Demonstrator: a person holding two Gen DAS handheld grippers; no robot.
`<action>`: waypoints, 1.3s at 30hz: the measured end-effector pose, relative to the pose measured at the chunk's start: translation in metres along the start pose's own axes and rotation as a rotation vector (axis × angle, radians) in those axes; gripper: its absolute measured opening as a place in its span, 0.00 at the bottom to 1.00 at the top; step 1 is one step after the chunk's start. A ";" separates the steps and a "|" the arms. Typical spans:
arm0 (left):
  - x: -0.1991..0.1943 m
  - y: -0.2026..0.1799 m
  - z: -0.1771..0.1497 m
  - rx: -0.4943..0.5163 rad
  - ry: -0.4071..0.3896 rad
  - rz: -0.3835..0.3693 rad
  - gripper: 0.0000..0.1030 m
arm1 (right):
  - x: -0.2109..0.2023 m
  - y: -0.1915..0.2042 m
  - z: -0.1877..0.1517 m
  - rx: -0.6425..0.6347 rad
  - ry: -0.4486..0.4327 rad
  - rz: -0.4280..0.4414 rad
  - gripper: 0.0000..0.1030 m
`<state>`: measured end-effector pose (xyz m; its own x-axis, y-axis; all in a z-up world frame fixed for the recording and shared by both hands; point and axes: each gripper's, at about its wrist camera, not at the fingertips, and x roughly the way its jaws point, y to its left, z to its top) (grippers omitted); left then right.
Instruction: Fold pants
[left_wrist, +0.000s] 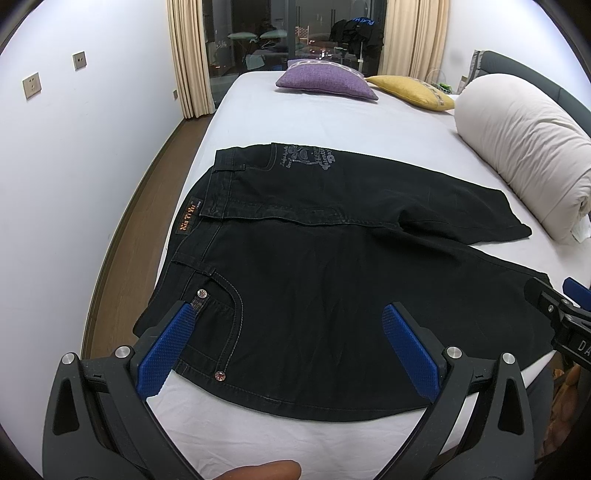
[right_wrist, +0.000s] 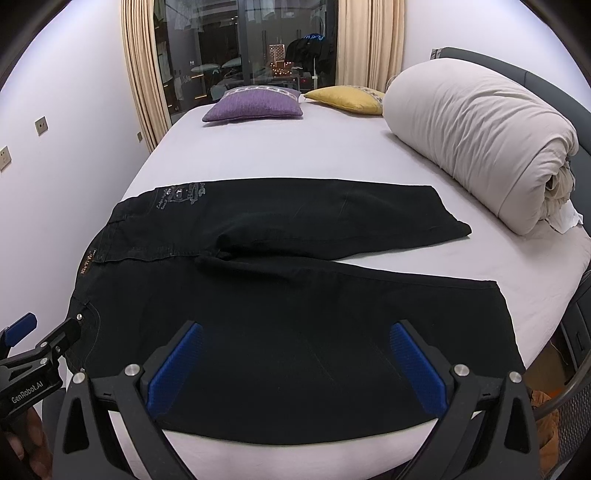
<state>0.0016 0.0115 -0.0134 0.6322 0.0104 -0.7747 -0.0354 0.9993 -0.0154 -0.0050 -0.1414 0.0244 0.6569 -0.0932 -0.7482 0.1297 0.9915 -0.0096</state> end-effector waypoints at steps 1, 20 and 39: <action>0.000 0.000 0.000 0.000 0.000 0.000 1.00 | 0.000 0.000 0.000 0.000 0.001 0.000 1.00; 0.001 0.001 0.001 0.019 -0.020 0.004 1.00 | 0.002 0.002 -0.003 -0.002 0.008 0.012 1.00; 0.142 0.037 0.187 0.367 0.008 -0.078 1.00 | 0.058 -0.008 0.045 -0.200 0.008 0.350 0.85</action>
<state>0.2351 0.0572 -0.0062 0.6159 -0.0656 -0.7851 0.2937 0.9438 0.1516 0.0653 -0.1587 0.0113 0.6296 0.2532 -0.7345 -0.2482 0.9614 0.1187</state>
